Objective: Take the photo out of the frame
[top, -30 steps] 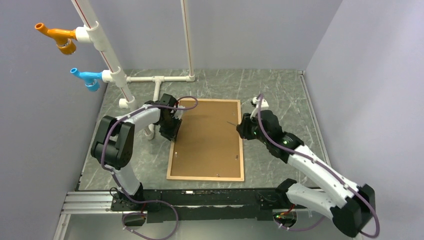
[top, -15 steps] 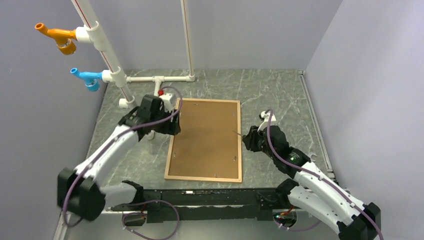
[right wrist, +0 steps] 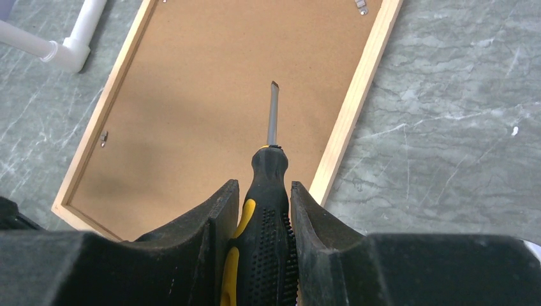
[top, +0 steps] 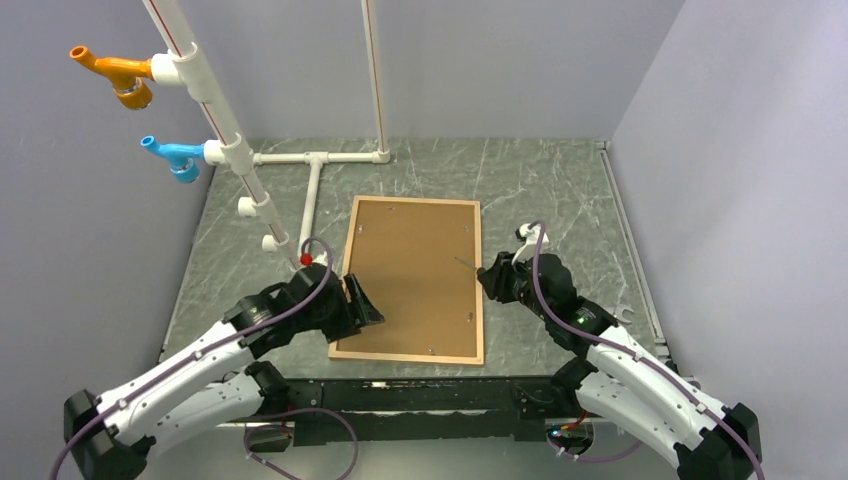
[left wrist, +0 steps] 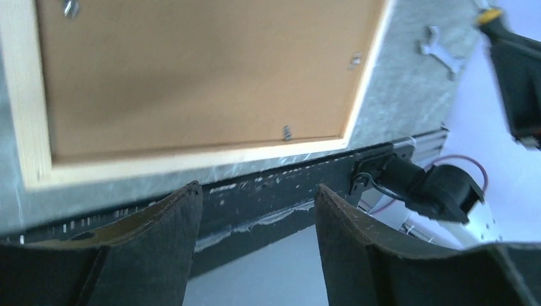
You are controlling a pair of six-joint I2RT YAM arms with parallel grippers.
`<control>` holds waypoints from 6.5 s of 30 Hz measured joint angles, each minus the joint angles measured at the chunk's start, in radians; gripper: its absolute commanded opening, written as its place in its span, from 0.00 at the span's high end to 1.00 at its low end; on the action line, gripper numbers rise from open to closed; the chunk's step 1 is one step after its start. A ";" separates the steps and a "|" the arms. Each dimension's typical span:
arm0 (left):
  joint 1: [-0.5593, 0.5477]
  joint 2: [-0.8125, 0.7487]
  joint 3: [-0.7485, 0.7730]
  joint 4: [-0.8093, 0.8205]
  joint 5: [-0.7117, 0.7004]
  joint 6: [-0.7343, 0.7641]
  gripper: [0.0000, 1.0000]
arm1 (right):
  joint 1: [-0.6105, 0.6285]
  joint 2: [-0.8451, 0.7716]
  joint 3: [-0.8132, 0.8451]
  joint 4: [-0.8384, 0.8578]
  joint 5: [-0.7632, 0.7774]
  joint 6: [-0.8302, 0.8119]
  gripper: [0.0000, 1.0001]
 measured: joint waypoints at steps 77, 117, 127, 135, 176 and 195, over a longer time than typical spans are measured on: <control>-0.256 0.752 0.230 -0.250 -0.344 -0.669 0.60 | 0.000 -0.101 -0.035 0.022 -0.041 -0.006 1.00; -0.066 0.603 0.145 -0.208 -0.160 -0.873 0.27 | 0.000 -0.092 -0.035 0.018 -0.075 -0.005 1.00; -0.068 0.694 0.140 -0.147 -0.134 -0.959 0.44 | 0.000 -0.105 -0.035 0.014 -0.075 -0.002 1.00; -0.080 0.746 0.189 -0.159 -0.170 -0.980 0.77 | 0.000 -0.106 -0.035 0.014 -0.075 -0.002 1.00; 0.362 1.017 0.439 0.257 -0.031 0.457 0.78 | 0.274 0.288 0.108 0.022 -0.133 -0.022 1.00; 0.466 1.127 0.577 0.131 0.187 0.676 1.00 | 0.371 0.418 0.201 0.018 0.018 0.020 1.00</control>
